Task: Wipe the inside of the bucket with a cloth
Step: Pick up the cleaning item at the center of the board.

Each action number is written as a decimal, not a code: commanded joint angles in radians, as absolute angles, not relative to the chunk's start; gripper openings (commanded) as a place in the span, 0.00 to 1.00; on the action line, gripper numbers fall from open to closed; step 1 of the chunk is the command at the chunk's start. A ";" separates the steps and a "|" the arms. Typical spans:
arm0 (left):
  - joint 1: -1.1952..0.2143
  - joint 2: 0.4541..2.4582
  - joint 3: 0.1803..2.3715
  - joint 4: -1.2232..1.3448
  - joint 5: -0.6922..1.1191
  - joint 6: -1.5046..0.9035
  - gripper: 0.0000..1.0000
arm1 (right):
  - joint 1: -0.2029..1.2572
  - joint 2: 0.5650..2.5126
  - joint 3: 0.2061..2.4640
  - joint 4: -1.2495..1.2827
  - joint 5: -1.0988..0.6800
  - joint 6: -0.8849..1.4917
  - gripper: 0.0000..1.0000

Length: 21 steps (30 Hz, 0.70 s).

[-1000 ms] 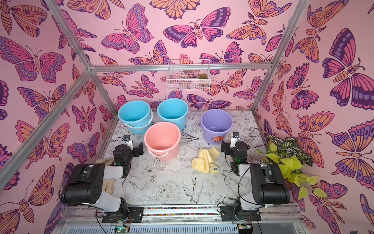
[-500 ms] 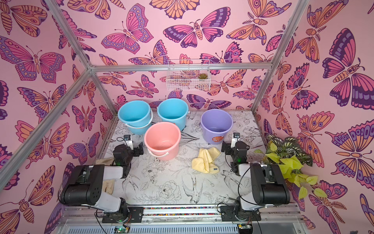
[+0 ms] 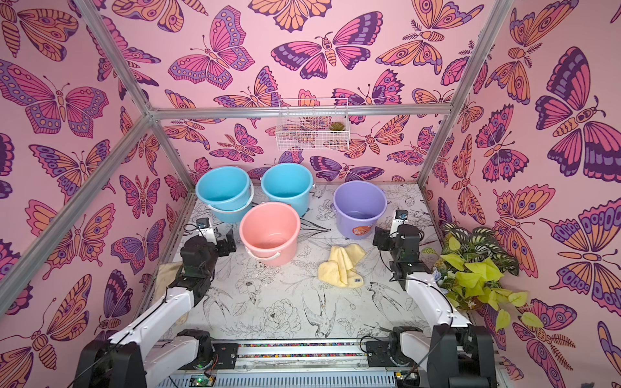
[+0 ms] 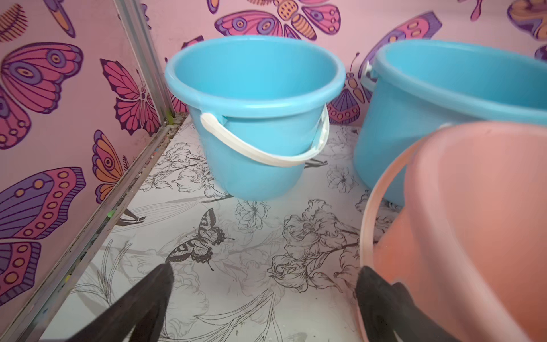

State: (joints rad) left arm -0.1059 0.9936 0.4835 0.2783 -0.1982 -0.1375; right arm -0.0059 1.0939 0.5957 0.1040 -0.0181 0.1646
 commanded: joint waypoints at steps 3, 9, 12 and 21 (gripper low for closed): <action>-0.110 0.899 0.588 -0.150 -0.208 -0.329 0.98 | 0.016 1.032 0.720 -0.292 -0.083 0.318 0.77; -0.108 0.917 0.745 -0.445 -0.051 -0.423 1.00 | 0.108 1.047 0.857 -0.541 -0.103 0.388 0.70; -0.108 1.013 0.862 -0.599 0.085 -0.432 1.00 | 0.202 1.076 0.916 -0.621 -0.102 0.364 0.68; -0.087 1.180 1.028 -0.818 0.250 -0.482 1.00 | 0.441 1.204 0.992 -0.710 -0.088 0.249 0.69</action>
